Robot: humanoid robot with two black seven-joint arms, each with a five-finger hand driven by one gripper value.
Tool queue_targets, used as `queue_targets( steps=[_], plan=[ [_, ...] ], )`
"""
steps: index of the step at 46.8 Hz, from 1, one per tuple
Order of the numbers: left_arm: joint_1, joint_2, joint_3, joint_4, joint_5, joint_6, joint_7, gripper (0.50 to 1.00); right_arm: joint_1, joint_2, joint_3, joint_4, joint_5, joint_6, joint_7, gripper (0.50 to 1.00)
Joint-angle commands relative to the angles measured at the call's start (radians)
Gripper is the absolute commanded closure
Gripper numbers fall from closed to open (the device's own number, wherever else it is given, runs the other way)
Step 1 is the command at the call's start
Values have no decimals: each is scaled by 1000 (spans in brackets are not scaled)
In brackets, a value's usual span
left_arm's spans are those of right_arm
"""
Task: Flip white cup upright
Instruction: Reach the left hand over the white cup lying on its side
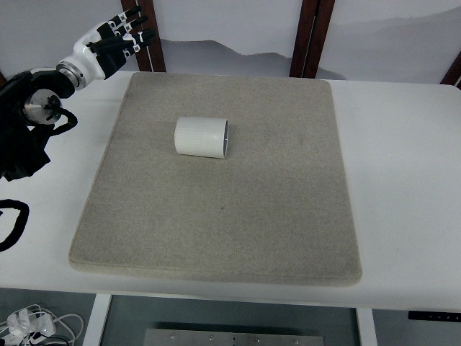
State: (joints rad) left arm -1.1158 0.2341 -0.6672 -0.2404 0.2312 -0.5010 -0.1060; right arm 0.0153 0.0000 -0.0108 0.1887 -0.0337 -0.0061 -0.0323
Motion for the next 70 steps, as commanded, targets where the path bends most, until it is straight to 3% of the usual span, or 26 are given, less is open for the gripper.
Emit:
queue_targets(
  steps=[1, 23, 33, 48, 70],
  plan=[
    [-7, 25, 0, -48, 92, -1, 0, 506, 0, 0, 0, 0, 0, 0, 0, 548],
    [11, 201, 18, -552, 764, 7, 3, 514, 0, 0, 0, 0, 0, 0, 0, 548],
    [-10, 237, 146, -703, 861, 13, 23, 519, 0, 0, 0, 0, 0, 0, 0, 548],
    [-29, 195, 201, -738, 1019, 27, 80, 521, 0, 0, 0, 0, 0, 0, 0, 548],
    [-10, 85, 244, -691, 1166, 94, 88, 534, 0, 0, 0, 0, 0, 0, 0, 548]
  ],
)
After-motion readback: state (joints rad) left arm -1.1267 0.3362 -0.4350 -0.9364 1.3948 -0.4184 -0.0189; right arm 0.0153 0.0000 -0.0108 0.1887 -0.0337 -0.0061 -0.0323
